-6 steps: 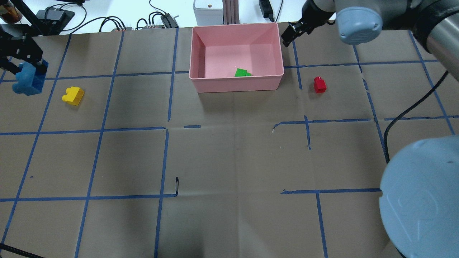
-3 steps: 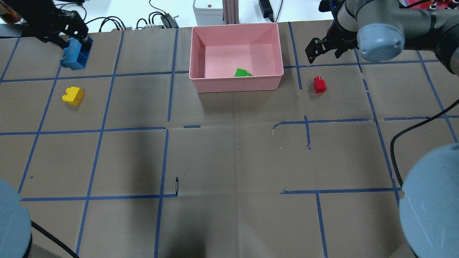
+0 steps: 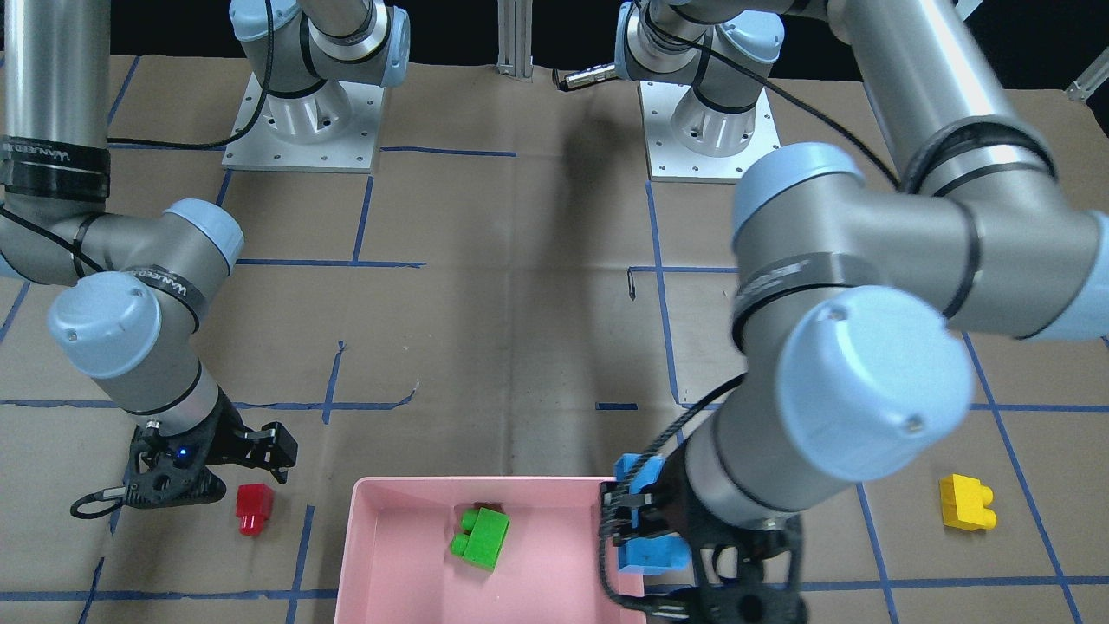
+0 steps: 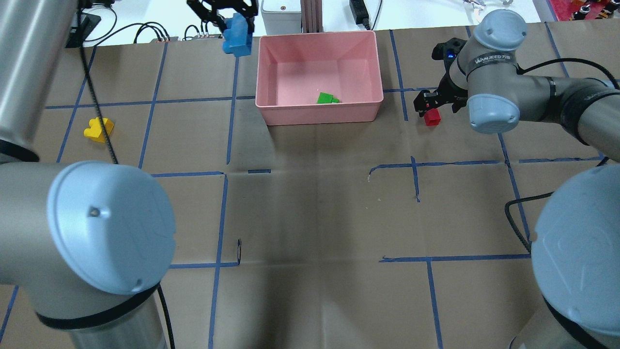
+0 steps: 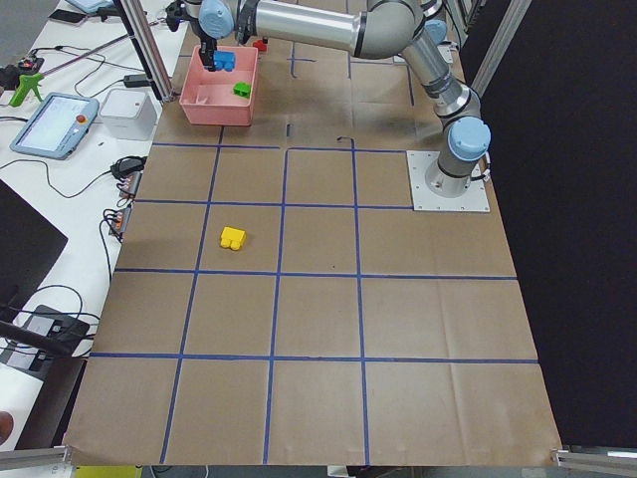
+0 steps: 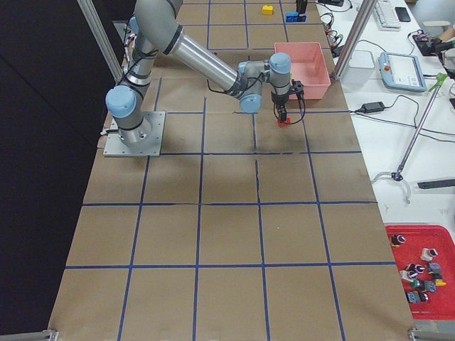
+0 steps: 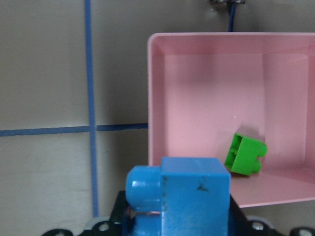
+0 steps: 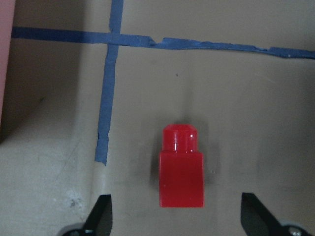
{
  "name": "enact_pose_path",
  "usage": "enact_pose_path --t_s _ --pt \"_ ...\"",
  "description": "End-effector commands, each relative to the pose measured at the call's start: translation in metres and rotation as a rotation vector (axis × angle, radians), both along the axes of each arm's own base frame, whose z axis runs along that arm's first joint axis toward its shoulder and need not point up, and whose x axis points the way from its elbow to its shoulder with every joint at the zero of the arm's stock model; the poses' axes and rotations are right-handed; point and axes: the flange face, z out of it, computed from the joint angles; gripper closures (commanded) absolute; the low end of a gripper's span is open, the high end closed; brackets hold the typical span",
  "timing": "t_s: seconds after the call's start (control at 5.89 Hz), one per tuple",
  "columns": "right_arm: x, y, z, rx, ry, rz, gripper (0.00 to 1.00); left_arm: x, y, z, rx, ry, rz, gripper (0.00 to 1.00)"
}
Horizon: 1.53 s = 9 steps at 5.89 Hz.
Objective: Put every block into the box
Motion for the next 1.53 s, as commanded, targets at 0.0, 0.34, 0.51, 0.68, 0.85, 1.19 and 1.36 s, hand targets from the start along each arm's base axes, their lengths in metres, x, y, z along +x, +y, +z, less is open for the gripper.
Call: enact_pose_path --t_s 0.0,0.34,0.51,0.68,0.85,1.19,1.36 --pt "-0.001 -0.003 -0.014 -0.008 0.001 0.0 0.13 -0.053 -0.025 -0.101 -0.029 -0.054 0.009 0.84" --pt "-0.001 -0.004 -0.02 -0.002 -0.001 0.0 0.18 -0.065 -0.036 -0.149 -0.062 -0.047 0.002 0.48" --pt "-0.001 -0.004 -0.023 0.002 0.001 -0.001 0.38 -0.066 -0.035 -0.132 -0.081 -0.035 0.002 0.02" --pt "-0.001 -0.003 -0.022 0.006 0.001 -0.001 0.71 -0.056 -0.029 -0.088 -0.118 -0.031 0.008 0.01" --pt "-0.001 -0.003 -0.019 0.005 0.001 0.001 0.85 -0.031 -0.02 -0.036 -0.121 -0.033 0.025 0.01" --pt "-0.001 0.001 0.062 -0.06 0.03 -0.005 0.93 0.076 0.001 0.041 -0.107 -0.051 0.043 0.01" --pt "0.009 0.011 0.128 -0.07 0.017 0.008 0.93 0.155 0.016 0.049 -0.078 -0.06 0.092 0.01"
